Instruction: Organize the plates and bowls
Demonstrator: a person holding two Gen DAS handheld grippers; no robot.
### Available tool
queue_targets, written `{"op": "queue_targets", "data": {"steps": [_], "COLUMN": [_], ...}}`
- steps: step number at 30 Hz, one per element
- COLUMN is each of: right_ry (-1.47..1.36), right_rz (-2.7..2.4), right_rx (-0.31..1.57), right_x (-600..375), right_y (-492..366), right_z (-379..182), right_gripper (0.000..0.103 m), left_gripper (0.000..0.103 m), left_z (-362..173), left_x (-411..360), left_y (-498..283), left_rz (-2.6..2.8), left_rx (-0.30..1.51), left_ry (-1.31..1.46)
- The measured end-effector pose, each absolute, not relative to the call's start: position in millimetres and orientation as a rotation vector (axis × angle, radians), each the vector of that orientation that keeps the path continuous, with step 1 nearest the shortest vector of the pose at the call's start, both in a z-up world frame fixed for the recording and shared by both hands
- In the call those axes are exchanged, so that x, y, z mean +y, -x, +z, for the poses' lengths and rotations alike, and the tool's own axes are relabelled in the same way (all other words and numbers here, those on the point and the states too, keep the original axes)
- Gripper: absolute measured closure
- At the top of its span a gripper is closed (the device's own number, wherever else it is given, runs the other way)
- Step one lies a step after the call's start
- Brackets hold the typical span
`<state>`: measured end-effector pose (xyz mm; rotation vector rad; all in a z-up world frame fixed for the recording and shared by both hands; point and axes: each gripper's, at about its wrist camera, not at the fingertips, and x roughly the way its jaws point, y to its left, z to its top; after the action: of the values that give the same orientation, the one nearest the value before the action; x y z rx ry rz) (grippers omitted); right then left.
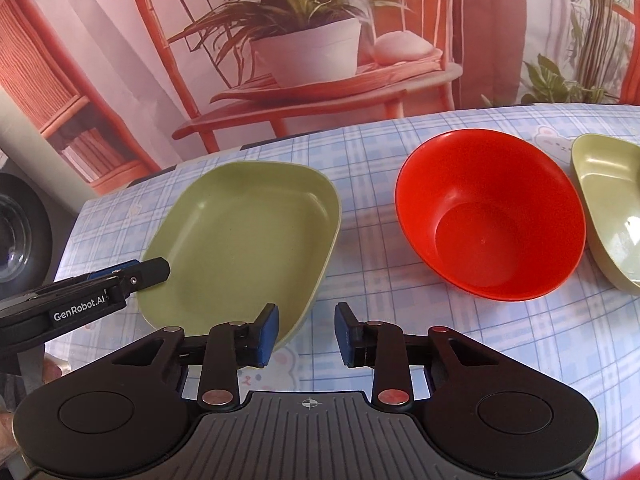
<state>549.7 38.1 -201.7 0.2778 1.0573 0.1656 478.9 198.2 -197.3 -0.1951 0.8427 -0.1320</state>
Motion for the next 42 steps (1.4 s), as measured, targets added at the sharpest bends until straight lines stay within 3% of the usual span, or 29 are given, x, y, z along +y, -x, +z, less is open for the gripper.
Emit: {"op": "queue_targets", "data": {"steps": [2,4,14,27,42], "right_ry": [-0.281,-0.263,-0.313,-0.457,-0.561], "right_rz": [0.186,0.187,0.244,0.292,0.211], "right_rx": [1.041,1.036,0.988,0.943,1.064], "right_x": [40,42,38,5,-47], "right_y": [-547,-547,-521,-419,-303], "right_z": [-201,-198,-168,-112,-138], "right_gripper": [0.088,0.089,0.089,0.088,0.087], "left_gripper": [0.085,0.094,0.094,0.094,0.094], "left_z": [-197,-196,-159,-100,-123], "left_x": [196,189,188,148,80], "left_y": [-476,-474,-439,-355,-292], "left_rz": [-0.142,-0.153,-0.125,-0.179,-0.316], "left_rx": [0.838,0.842,0.823,0.823,0.886], "left_ry": [0.184,0.15,0.077,-0.026,-0.098]}}
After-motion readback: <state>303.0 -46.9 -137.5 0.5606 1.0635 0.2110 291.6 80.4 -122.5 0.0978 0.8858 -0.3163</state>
